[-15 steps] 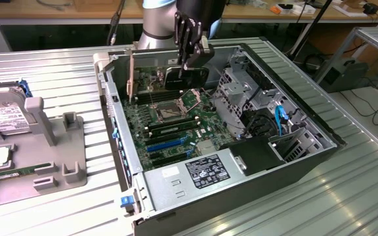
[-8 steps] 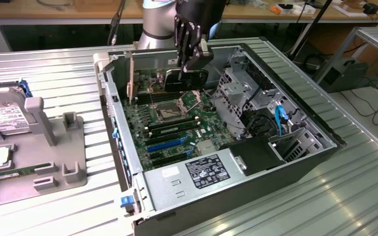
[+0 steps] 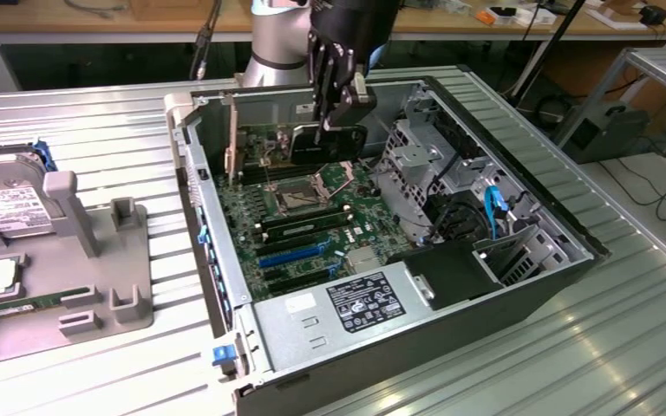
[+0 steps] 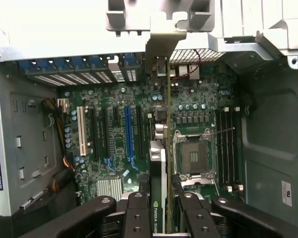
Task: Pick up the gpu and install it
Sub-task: 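Insert the gpu into the slot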
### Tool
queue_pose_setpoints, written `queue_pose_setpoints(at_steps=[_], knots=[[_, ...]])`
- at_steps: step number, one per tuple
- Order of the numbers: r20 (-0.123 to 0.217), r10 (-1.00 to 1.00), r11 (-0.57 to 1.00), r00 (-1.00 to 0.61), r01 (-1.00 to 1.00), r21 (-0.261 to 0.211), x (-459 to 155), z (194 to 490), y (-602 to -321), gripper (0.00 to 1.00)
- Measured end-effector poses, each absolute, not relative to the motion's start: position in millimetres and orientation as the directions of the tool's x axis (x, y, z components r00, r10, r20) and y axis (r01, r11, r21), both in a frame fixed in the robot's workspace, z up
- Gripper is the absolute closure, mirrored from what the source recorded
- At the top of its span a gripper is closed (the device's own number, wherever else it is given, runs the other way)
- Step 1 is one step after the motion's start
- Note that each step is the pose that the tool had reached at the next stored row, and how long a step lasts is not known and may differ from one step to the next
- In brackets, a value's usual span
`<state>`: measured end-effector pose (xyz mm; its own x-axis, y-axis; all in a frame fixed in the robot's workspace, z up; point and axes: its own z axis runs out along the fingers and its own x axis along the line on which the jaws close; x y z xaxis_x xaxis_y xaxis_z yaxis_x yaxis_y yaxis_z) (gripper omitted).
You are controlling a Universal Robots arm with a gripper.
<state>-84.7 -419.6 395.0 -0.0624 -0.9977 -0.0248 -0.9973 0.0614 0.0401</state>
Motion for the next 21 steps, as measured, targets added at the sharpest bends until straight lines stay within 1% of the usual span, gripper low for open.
queue_pose_setpoints(at_steps=[11, 21], knots=[[-0.025, -0.998, 0.061, -0.062, -0.997, 0.04, -85, 372, -420, 0.73], [-0.025, -0.998, 0.061, -0.062, -0.997, 0.04, -85, 367, -420, 0.73]])
